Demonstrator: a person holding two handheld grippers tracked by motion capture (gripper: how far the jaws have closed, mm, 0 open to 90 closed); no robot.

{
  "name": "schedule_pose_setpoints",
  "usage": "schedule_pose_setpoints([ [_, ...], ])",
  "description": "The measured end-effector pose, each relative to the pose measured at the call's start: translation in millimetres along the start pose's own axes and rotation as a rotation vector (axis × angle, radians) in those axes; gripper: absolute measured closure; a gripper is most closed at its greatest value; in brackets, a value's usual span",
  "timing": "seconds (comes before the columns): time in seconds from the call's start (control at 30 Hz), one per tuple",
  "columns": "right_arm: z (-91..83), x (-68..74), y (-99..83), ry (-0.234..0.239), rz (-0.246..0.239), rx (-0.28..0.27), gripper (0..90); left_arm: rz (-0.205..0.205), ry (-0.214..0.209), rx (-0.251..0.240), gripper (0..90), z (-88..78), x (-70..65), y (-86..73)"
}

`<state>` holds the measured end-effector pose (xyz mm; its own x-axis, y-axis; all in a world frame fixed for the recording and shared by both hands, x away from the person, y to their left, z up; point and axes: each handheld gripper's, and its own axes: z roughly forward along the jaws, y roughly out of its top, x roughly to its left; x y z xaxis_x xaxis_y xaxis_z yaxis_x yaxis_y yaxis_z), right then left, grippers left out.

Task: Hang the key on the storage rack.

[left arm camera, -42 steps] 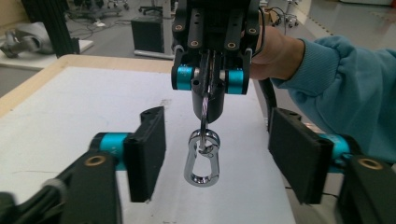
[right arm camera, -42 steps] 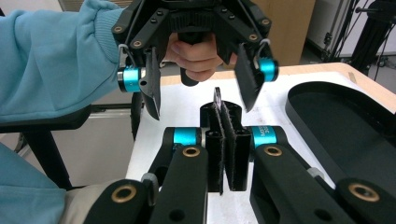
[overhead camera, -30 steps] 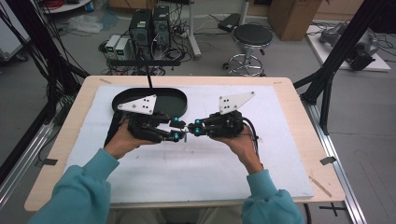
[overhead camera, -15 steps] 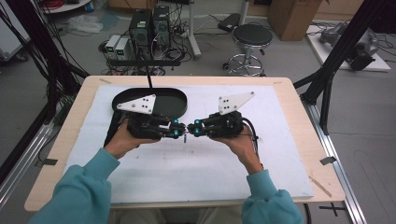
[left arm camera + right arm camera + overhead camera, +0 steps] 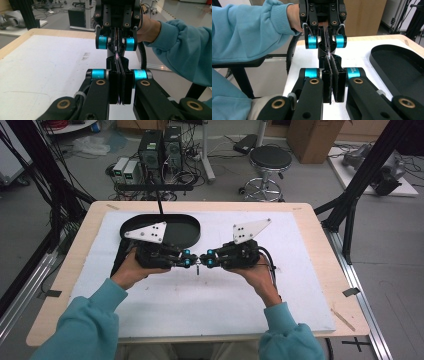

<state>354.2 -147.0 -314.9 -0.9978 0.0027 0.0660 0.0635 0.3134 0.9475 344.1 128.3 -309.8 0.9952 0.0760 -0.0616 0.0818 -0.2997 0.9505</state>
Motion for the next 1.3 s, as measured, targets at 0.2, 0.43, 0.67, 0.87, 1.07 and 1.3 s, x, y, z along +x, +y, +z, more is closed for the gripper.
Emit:
schedule_pose_setpoints([
  [0.2, 0.4, -0.6, -0.2, 0.003, 0.000, -0.009, 88.0, -0.005, 0.004, 0.000, 88.2, -1.1, -0.5, 0.5],
  [0.43, 2.3, 4.1, -1.6, -0.123, 0.029, -0.048, 7.5, -0.007, 0.025, 0.014, 88.3, -1.7, -1.4, 0.6],
  [0.67, -14.0, 11.6, -17.6, -0.273, 0.060, -0.060, 0.7, -0.016, 0.050, 0.012, 88.3, -9.1, 1.6, 0.6],
  [0.87, -42.0, 23.1, -38.3, -0.391, 0.048, -0.092, 0.7, -0.018, 0.091, 0.021, 88.3, -21.5, 7.7, 5.0],
  [1.07, -68.2, 36.5, -65.6, -0.510, 0.053, -0.133, 0.7, -0.023, 0.158, 0.047, 88.3, -39.7, 18.0, 14.6],
  [1.3, -96.5, 48.9, -104.4, -0.652, 0.081, -0.184, 0.7, -0.026, 0.252, 0.087, 88.3, -65.7, 34.3, 26.8],
])
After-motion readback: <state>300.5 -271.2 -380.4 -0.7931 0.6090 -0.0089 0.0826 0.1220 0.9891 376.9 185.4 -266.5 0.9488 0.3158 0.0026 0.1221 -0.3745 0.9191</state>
